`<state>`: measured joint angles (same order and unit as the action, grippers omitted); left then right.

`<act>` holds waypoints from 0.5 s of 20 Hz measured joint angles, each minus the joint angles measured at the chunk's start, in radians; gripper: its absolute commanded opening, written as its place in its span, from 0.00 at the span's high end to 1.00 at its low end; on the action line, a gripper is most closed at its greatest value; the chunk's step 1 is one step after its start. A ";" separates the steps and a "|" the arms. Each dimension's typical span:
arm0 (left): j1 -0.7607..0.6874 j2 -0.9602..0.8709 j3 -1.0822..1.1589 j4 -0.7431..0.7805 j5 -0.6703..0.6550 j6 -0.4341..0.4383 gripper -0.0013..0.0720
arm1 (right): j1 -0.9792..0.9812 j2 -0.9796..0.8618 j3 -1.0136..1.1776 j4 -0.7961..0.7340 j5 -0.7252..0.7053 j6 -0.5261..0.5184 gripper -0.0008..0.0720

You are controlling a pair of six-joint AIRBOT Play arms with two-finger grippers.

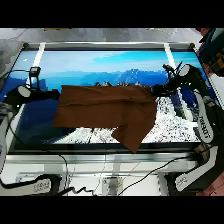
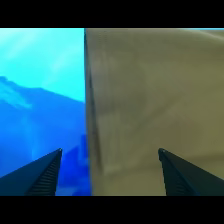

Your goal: Fold the clothes and pants, and hang the long-sleeved shirts on hangers.

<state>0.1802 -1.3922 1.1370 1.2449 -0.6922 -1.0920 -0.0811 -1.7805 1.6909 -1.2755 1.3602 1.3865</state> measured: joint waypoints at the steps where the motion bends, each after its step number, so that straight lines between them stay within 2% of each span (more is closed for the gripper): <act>1: 0.008 0.037 0.000 0.043 -0.046 0.000 0.37 | 0.000 0.026 0.000 -0.019 0.027 0.000 0.44; 2: 0.016 0.077 0.000 0.090 -0.099 0.000 0.37 | 0.000 0.049 0.001 -0.036 0.057 0.001 0.44; 4: 0.034 0.144 0.000 0.168 -0.212 -0.005 0.42 | 0.000 0.100 0.000 -0.066 0.122 0.000 0.58; 10: 0.097 0.249 -0.002 0.262 -0.502 -0.027 0.42 | -0.017 0.301 -0.114 -0.109 0.241 -0.052 0.57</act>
<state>0.2771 -1.1435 1.1355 1.5070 -1.1946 -1.1191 -0.0978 -1.4799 1.5772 -1.3842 1.6012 1.3346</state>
